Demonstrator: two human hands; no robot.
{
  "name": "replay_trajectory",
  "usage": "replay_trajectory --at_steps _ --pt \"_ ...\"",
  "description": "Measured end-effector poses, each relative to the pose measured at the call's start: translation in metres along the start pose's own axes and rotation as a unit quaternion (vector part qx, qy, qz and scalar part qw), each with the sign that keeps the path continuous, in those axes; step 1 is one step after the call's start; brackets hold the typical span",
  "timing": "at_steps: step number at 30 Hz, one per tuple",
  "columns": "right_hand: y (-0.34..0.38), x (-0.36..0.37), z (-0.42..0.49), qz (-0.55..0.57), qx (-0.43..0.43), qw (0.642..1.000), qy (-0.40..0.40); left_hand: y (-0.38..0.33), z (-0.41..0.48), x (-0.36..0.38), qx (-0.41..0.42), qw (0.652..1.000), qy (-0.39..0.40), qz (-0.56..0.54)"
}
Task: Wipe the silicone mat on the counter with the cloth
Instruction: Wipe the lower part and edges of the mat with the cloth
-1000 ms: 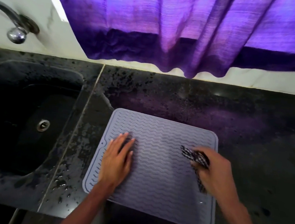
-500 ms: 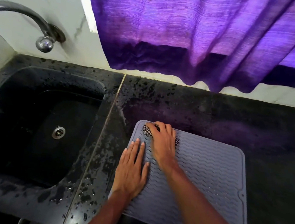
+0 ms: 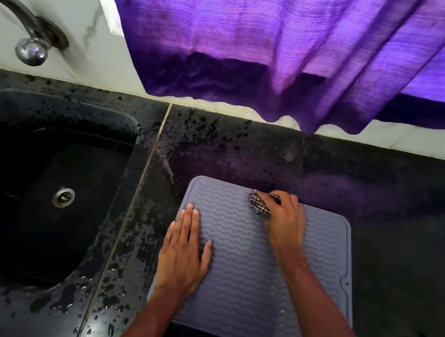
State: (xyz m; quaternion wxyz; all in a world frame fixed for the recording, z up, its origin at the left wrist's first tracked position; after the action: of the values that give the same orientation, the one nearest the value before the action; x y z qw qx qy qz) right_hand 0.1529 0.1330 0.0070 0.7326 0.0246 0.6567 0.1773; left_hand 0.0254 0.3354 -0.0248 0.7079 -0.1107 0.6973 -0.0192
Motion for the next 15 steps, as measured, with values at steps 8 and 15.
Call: replay_trajectory --at_steps 8,15 --pt "-0.101 -0.032 -0.029 -0.047 0.068 0.996 -0.021 -0.002 0.0 -0.001 -0.001 1.0 -0.01 0.012" --pt "-0.041 -0.034 -0.014 0.028 0.094 0.995 -0.031 -0.001 -0.002 -0.001 0.022 0.999 -0.023 -0.02"
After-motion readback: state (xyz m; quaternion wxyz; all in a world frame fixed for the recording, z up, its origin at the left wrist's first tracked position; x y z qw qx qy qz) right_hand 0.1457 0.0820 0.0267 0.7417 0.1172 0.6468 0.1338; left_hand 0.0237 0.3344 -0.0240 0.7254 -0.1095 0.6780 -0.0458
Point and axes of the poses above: each hand's wrist, its own z-axis towards the middle knuckle, its own x-axis out of the palm, y = z × x, the point moved 2 cm from there along z, towards the middle knuckle, and after that the axes turned 1 degree about z, right-handed, at the moved point
